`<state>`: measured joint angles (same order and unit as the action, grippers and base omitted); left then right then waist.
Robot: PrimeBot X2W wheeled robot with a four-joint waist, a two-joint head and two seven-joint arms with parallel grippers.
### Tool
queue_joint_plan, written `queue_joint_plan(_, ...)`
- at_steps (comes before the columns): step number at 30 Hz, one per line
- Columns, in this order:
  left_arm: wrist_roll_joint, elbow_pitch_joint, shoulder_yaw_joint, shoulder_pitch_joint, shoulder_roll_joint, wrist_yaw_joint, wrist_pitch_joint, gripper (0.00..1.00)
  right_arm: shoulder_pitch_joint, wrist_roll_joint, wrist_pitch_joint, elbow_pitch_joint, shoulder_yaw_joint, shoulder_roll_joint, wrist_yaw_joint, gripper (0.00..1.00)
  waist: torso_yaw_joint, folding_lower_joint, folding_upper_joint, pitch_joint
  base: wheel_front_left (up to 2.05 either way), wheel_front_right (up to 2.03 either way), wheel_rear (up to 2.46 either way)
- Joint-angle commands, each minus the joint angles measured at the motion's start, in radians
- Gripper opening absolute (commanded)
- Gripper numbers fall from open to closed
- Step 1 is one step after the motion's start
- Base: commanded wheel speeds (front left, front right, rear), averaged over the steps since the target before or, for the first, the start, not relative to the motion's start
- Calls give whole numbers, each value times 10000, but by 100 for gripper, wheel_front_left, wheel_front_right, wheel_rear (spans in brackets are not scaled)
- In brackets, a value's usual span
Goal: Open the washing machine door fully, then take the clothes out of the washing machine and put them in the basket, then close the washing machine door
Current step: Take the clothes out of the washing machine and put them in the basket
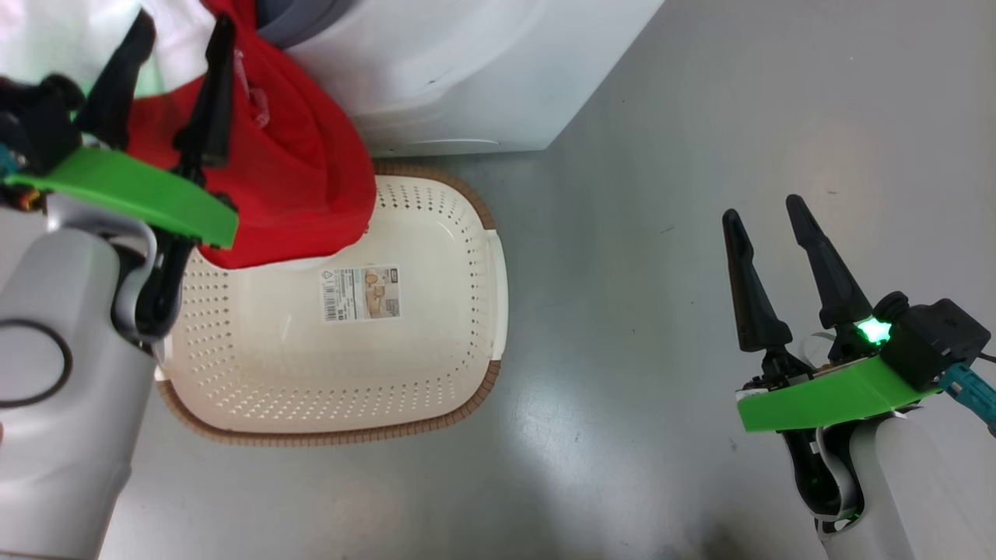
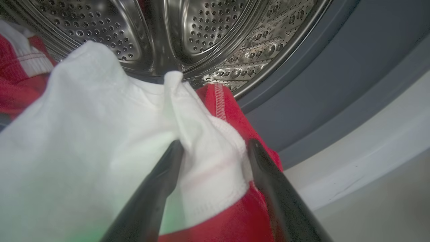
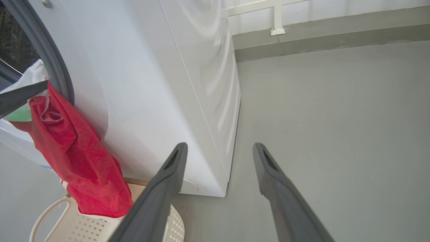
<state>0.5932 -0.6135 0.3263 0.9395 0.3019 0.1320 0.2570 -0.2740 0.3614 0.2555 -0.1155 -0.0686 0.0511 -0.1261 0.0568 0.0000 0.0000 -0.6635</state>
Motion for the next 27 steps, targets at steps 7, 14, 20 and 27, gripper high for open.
queue_joint_plan(7, 369, -211, 171, 512, 511, -13, 47, 100, 7, 92, 63, 228, -292, -9, -46, 100, 75, 0, 0, -2, 0, 0, 0)
queue_joint_plan(14, 333, -606, 522, 700, 609, -13, 47, 30, 18, 122, 63, 264, -274, -9, -46, 100, 99, 0, 0, 19, 0, 0, 0)
queue_joint_plan(20, 351, -523, 583, 693, 600, -13, 47, 0, 40, 71, 63, 278, -197, -9, -46, 100, 19, 0, 0, 49, 0, 0, 0)
queue_joint_plan(27, 250, 177, 23, 112, 441, -13, 47, 0, 42, 45, 63, 259, -148, -9, -46, 100, -113, 0, 0, 132, 0, 0, 0)
